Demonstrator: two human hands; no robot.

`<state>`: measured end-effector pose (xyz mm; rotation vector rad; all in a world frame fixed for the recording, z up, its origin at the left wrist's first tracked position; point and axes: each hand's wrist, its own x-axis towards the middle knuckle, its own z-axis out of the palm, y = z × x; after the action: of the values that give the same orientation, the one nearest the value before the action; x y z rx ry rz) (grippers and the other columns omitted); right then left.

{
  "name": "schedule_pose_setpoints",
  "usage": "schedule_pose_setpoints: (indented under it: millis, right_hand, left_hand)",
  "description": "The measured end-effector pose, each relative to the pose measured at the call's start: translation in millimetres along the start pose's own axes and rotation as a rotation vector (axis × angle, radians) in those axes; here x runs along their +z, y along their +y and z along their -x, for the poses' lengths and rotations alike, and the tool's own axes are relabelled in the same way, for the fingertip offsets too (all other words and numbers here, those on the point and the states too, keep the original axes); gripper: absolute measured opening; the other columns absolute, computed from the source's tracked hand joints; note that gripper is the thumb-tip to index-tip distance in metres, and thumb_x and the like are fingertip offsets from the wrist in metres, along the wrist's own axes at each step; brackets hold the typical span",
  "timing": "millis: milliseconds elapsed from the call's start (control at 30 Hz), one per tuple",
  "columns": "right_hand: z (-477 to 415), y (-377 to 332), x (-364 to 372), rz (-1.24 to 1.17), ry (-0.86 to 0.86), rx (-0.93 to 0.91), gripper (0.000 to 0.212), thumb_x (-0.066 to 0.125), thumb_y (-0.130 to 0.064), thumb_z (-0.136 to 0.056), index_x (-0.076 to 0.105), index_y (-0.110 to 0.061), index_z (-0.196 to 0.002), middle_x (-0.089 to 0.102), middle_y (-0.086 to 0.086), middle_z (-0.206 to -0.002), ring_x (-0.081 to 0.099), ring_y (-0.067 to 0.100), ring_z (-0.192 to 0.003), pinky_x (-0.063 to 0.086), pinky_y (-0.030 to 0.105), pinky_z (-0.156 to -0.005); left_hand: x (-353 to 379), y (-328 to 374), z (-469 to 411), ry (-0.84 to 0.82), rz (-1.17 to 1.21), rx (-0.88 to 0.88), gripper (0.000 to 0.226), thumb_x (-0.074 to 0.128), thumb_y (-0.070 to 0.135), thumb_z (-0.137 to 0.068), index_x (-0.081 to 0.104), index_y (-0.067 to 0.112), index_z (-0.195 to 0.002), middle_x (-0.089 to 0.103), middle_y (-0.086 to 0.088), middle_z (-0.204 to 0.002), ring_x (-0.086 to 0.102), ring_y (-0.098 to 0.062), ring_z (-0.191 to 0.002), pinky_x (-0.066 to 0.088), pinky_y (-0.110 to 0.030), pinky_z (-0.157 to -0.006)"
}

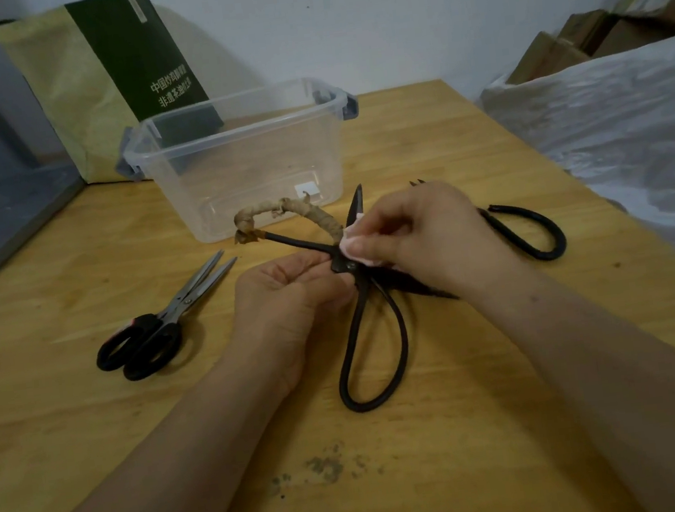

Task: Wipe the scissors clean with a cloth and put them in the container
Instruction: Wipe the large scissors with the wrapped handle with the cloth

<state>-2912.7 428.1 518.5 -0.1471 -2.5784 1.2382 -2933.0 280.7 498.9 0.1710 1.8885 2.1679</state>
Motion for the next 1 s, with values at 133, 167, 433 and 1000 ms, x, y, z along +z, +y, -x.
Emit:
schedule_pose_setpoints:
  millis: [133,167,433,1000]
  right_hand:
    - [0,-6,0,0.149,-0.083,0.004,0.006,0.070,-0.031,-0.083,0.074,-0.029,-0.088,0.070,-0.010,-0.100,0.060,0.010,-0.099,0.047,0.030,-0.091]
    - [-1,-9,-3,0.202,-0.107,0.021,0.006,0.069,-0.031,-0.084,0.074,-0.028,-0.087,0.070,-0.007,-0.098,0.061,0.013,-0.098,0.048,0.034,-0.092]
    - [1,-4,0,0.123,0.015,-0.091,0.010,0.070,-0.025,-0.083,0.073,-0.032,-0.090,0.068,-0.013,-0.096,0.061,0.005,-0.093,0.049,0.029,-0.086]
    - [-3,-3,1,0.165,-0.096,-0.010,0.008,0.072,-0.041,-0.079,0.070,-0.034,-0.075,0.067,-0.014,-0.082,0.063,0.015,-0.096,0.045,0.048,-0.095]
  left_hand:
    - [-1,-1,-1,0.018,-0.002,-0.010,0.023,0.063,-0.013,-0.075,0.071,0.003,-0.090,0.075,-0.010,-0.084,0.072,-0.019,-0.079,0.058,-0.023,-0.067]
    - [-1,-1,-1,0.016,0.000,-0.010,0.024,0.062,-0.013,-0.075,0.071,0.002,-0.092,0.075,-0.010,-0.085,0.072,-0.019,-0.080,0.058,-0.023,-0.067]
    - [1,1,-1,0.022,-0.002,-0.024,0.023,0.063,-0.013,-0.075,0.071,0.006,-0.085,0.075,-0.008,-0.083,0.072,-0.018,-0.078,0.058,-0.023,-0.068]
    - [3,3,2,0.049,0.028,-0.021,0.025,0.062,-0.016,-0.074,0.071,0.007,-0.077,0.074,-0.007,-0.075,0.071,-0.017,-0.070,0.059,-0.023,-0.064]
